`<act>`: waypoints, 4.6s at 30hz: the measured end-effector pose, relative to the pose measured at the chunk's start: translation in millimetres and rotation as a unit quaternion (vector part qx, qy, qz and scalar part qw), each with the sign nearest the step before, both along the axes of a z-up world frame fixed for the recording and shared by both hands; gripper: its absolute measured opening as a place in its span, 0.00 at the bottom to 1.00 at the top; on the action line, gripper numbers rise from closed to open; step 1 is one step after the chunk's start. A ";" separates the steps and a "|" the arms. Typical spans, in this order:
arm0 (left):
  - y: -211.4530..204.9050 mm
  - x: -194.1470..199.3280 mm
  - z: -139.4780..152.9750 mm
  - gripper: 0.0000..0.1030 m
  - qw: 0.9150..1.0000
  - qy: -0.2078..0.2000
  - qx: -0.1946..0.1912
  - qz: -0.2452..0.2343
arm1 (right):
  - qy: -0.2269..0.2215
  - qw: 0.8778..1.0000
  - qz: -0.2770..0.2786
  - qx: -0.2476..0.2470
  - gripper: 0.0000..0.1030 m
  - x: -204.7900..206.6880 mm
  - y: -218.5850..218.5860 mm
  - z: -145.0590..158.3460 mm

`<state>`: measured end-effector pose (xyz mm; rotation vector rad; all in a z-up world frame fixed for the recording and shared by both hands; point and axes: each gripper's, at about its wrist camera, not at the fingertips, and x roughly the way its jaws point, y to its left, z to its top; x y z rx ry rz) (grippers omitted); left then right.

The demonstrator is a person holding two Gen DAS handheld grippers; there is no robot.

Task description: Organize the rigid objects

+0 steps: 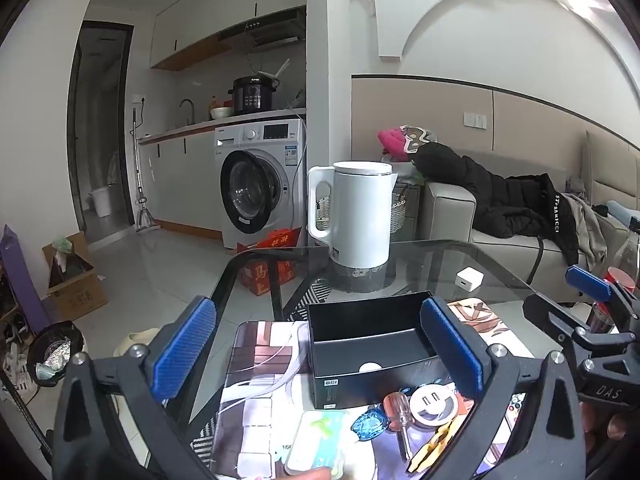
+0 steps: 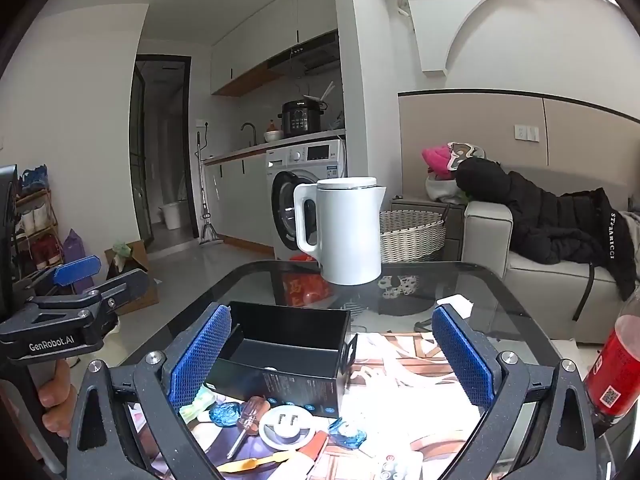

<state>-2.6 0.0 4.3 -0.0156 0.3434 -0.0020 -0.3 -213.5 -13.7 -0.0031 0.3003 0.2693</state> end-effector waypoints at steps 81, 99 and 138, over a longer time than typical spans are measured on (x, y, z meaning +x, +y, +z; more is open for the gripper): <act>14.4 6.2 1.7 1.00 0.998 0.058 -0.030 -0.026 | 0.015 0.999 0.003 -0.038 0.99 -6.0 -11.8 17.3; 13.0 61.7 -92.3 0.89 0.946 0.317 -0.025 -0.057 | 0.340 0.934 0.005 -0.109 0.99 55.3 -27.5 -82.5; 19.9 53.0 -130.4 0.54 0.916 0.392 0.026 -0.077 | 0.374 0.902 0.109 -0.184 0.41 40.7 3.8 -115.5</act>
